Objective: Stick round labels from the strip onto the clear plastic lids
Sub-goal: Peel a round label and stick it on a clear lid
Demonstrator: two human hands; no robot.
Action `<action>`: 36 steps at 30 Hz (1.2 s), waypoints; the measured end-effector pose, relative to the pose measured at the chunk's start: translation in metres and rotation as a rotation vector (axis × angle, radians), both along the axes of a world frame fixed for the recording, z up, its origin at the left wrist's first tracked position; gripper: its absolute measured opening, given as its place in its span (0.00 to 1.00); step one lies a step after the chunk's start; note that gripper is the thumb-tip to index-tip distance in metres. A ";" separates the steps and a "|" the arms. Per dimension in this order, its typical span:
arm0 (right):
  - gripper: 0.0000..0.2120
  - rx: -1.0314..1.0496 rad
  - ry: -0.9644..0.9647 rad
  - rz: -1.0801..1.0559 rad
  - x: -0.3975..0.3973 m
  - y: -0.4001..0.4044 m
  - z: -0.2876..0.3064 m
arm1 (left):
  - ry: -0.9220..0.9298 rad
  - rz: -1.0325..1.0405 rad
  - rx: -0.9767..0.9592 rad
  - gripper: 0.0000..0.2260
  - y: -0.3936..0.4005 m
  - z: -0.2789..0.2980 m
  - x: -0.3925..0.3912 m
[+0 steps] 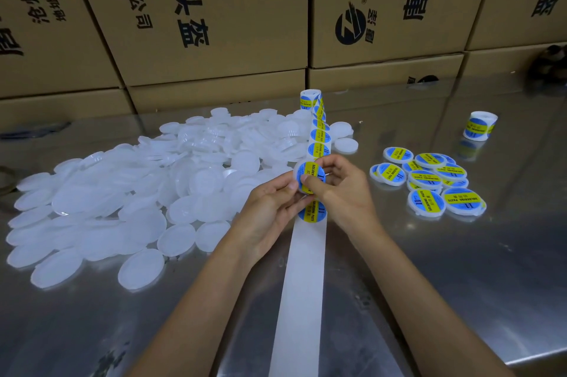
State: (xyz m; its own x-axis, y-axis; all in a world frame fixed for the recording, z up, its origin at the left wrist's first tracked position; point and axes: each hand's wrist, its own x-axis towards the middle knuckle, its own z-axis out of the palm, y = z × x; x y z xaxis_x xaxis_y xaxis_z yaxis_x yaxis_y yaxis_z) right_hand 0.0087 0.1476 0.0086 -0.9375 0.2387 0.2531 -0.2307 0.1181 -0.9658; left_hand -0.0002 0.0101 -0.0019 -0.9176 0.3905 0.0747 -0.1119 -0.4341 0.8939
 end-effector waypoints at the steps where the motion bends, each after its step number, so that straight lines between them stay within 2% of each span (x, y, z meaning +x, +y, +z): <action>1: 0.08 0.017 0.007 -0.009 0.000 0.000 -0.001 | 0.001 0.002 0.000 0.14 0.000 0.000 0.000; 6: 0.13 0.169 0.101 -0.118 -0.002 -0.002 -0.006 | -0.028 0.011 0.024 0.14 0.001 -0.001 0.000; 11: 0.17 0.246 0.186 -0.191 -0.004 -0.003 -0.008 | -0.112 0.006 0.147 0.15 0.003 0.001 0.000; 16: 0.24 0.251 0.107 -0.146 -0.004 -0.002 -0.010 | -0.208 -0.036 0.289 0.14 0.000 0.007 0.003; 19: 0.22 0.233 0.037 -0.037 -0.004 -0.002 -0.011 | -0.260 -0.090 0.345 0.18 0.000 0.009 0.008; 22: 0.27 0.344 0.016 -0.033 -0.003 0.001 -0.012 | -0.270 -0.081 0.299 0.18 0.001 0.009 0.009; 27: 0.35 0.557 0.030 -0.235 -0.003 0.002 -0.016 | -0.205 -0.079 0.210 0.17 0.003 0.013 0.011; 30: 0.38 0.634 0.031 -0.282 -0.004 0.002 -0.017 | -0.198 -0.107 0.182 0.18 0.002 0.017 0.011; 36: 0.35 0.650 0.078 -0.293 -0.004 0.004 -0.015 | -0.137 -0.088 0.127 0.18 0.003 0.014 0.008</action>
State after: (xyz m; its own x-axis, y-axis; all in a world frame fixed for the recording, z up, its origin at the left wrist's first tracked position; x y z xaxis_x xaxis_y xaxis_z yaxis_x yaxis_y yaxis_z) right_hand 0.0051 0.1512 -0.0062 -0.8311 0.2560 0.4936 -0.1671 0.7316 -0.6609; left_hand 0.0076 0.0131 0.0122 -0.8855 0.4647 0.0050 -0.2711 -0.5254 0.8065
